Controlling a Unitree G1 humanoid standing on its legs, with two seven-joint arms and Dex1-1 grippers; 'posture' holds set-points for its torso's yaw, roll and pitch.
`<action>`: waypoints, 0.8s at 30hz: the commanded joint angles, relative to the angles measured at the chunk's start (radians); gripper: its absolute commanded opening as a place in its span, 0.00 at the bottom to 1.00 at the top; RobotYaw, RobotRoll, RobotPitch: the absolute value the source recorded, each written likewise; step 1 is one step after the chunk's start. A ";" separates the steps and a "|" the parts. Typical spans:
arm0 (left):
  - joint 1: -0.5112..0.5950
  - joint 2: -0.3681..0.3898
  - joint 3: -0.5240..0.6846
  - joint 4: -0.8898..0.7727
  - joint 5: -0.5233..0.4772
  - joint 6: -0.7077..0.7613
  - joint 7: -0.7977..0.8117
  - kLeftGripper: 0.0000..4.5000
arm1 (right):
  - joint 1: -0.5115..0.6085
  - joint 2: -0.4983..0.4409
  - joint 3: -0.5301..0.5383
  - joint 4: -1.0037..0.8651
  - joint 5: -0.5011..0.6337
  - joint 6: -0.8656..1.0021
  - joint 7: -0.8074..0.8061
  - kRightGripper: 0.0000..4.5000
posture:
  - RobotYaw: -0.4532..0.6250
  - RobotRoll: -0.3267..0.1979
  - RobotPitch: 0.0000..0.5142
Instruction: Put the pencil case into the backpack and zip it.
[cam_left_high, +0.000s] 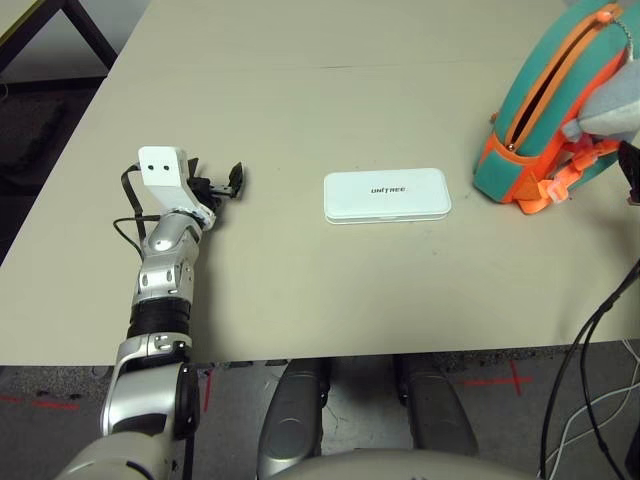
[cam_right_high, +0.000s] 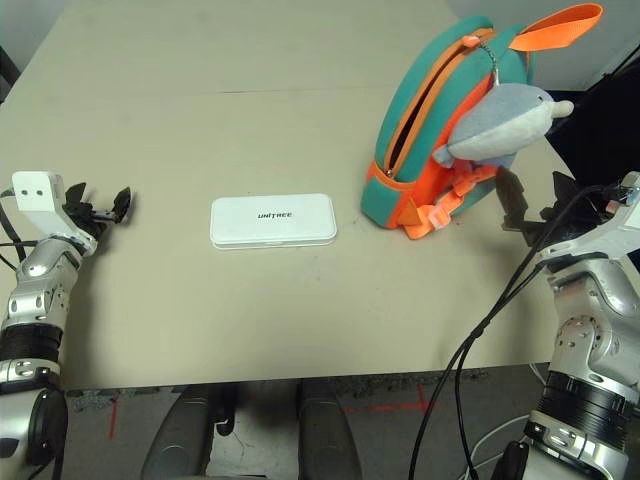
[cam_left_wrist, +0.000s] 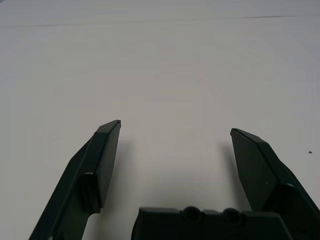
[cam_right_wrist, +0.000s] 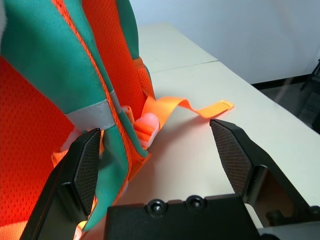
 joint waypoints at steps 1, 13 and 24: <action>0.008 0.007 0.004 0.029 0.008 -0.014 -0.001 1.00 | 0.016 0.003 -0.010 0.017 -0.004 -0.022 0.007 1.00 | 0.51 0.62 0.46; -0.031 0.070 0.000 -0.050 -0.056 0.091 -0.138 1.00 | 0.073 -0.209 -0.093 -0.236 0.719 0.847 -0.001 1.00 | 0.53 0.62 0.43; -0.162 0.121 -0.088 -0.169 -0.296 0.722 -0.468 1.00 | -0.004 -0.293 0.159 -0.218 1.034 1.051 -0.088 1.00 | 0.53 0.62 0.38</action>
